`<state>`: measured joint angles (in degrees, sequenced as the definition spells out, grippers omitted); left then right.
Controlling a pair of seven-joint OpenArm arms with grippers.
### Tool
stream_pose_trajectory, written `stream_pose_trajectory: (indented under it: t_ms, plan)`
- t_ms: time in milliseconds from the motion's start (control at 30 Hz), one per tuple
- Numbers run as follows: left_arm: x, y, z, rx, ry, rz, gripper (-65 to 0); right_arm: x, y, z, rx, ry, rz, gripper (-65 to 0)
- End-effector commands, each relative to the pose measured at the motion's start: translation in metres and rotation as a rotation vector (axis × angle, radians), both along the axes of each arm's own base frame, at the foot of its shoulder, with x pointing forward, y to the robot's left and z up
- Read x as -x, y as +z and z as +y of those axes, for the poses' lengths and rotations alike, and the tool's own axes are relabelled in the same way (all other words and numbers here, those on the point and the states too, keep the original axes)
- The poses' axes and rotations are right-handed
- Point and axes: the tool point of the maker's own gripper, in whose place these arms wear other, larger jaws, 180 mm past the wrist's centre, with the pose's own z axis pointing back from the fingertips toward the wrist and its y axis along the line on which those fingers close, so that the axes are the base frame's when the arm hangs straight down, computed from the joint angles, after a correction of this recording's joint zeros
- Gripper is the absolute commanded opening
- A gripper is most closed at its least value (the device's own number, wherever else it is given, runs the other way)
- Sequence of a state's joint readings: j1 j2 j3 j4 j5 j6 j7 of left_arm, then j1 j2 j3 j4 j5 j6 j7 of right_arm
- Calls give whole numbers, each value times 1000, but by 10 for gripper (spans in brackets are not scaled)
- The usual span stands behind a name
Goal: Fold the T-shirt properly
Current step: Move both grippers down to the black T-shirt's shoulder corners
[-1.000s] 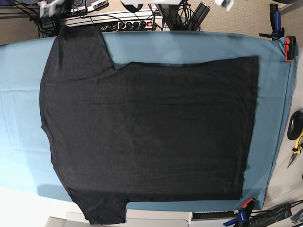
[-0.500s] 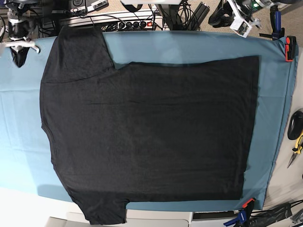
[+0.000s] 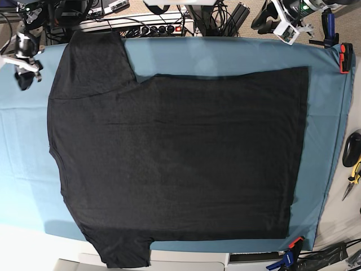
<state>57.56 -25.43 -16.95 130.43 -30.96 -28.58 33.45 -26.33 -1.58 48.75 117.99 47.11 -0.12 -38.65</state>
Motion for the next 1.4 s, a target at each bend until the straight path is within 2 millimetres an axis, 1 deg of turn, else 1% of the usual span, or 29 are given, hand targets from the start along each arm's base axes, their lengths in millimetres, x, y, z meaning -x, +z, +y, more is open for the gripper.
stream_pose_trajectory:
  t_ms: [0, 133, 200, 300, 367, 433, 567, 633, 767, 900, 1033, 1200, 1367]
  plan:
    - [0, 6, -3, 16, -11, -13, -524, 0, 2, -4, -3, -1, -16, -488]
    - [0, 6, -3, 17, -10, -13, -524, 3, -36, 6, -156, 52, 14, -488]
    - [0, 6, -3, 16, -11, -13, -524, 3, -50, 12, -216, 103, 33, -489]
    - [0, 6, -3, 16, -11, -13, -524, 5, -64, 19, -281, 181, 62, -489]
    - [0, 6, -3, 16, -11, -14, -524, 8, -70, 27, -294, 267, 95, -489]
    - [-2, 6, -3, 16, -9, -20, -524, 14, -77, 27, -299, 317, 157, -489]
    - [-9, 7, -1, 8, 3, -38, -524, 24, -73, 6, -201, 302, 206, -489]
    - [-13, 8, -1, 5, 3, -52, -524, 30, -72, 0, -162, 295, 218, -489]
    - [-22, 9, 0, -2, 2, -79, -524, 38, -77, 5, -111, 366, 284, -489]
    - [-29, 12, 0, -1, 1, -103, -524, 33, -80, 4, -59, 395, 320, -489]
    - [-33, 13, 0, -1, 1, -114, -524, 28, -80, 3, -48, 393, 322, -489]
    - [-33, 13, 0, -5, 0, -114, -524, 27, -86, 14, -70, 420, 333, -489]
    - [-33, 11, 2, -19, -4, -115, -519, 22, -100, 41, -121, 474, 338, -489]
